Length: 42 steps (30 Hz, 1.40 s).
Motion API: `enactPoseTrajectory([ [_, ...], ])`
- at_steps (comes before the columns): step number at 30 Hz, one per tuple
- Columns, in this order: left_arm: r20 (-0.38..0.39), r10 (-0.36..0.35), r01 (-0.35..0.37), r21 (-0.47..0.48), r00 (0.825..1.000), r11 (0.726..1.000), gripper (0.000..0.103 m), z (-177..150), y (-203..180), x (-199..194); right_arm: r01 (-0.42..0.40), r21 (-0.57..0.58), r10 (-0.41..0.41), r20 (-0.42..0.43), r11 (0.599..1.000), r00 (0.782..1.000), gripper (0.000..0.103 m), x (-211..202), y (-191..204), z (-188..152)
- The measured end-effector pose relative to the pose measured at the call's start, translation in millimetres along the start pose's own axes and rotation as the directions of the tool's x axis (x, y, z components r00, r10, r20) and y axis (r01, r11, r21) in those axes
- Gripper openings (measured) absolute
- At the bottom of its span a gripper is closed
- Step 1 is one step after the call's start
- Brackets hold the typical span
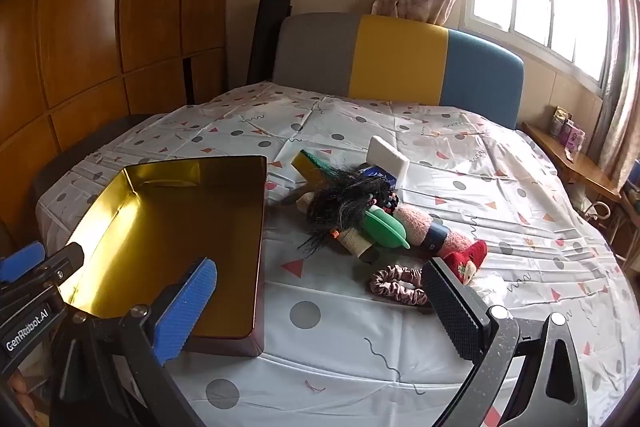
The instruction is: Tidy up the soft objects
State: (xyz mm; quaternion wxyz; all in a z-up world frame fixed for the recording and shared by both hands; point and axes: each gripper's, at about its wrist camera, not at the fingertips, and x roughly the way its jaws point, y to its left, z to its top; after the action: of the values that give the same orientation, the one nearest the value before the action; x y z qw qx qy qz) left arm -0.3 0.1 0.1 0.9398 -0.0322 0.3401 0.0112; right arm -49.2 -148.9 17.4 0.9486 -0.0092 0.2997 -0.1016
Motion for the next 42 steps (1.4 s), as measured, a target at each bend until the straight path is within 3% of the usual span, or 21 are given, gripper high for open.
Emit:
enactPoseTrajectory([
  [3, -0.035, 0.022, -0.022, 0.013, 0.999, 1.0, 0.059, 1, -1, 0, -0.009, 0.005, 0.009, 0.005, 1.0, 1.0, 0.103, -1, -3, -1],
  [19, 0.11, 0.081, -0.084, 0.027, 0.991, 0.996, 0.059, 13, 10, -29, -0.062, 0.016, 0.062, 0.038, 0.998, 0.997, 0.103, -8, -1, 0],
  [42, 0.074, 0.107, -0.108, 0.016, 0.992, 0.994, 0.059, 16, 17, -22, -0.083, 0.023, 0.082, 0.031, 0.996, 0.996, 0.103, -3, 2, -1],
])
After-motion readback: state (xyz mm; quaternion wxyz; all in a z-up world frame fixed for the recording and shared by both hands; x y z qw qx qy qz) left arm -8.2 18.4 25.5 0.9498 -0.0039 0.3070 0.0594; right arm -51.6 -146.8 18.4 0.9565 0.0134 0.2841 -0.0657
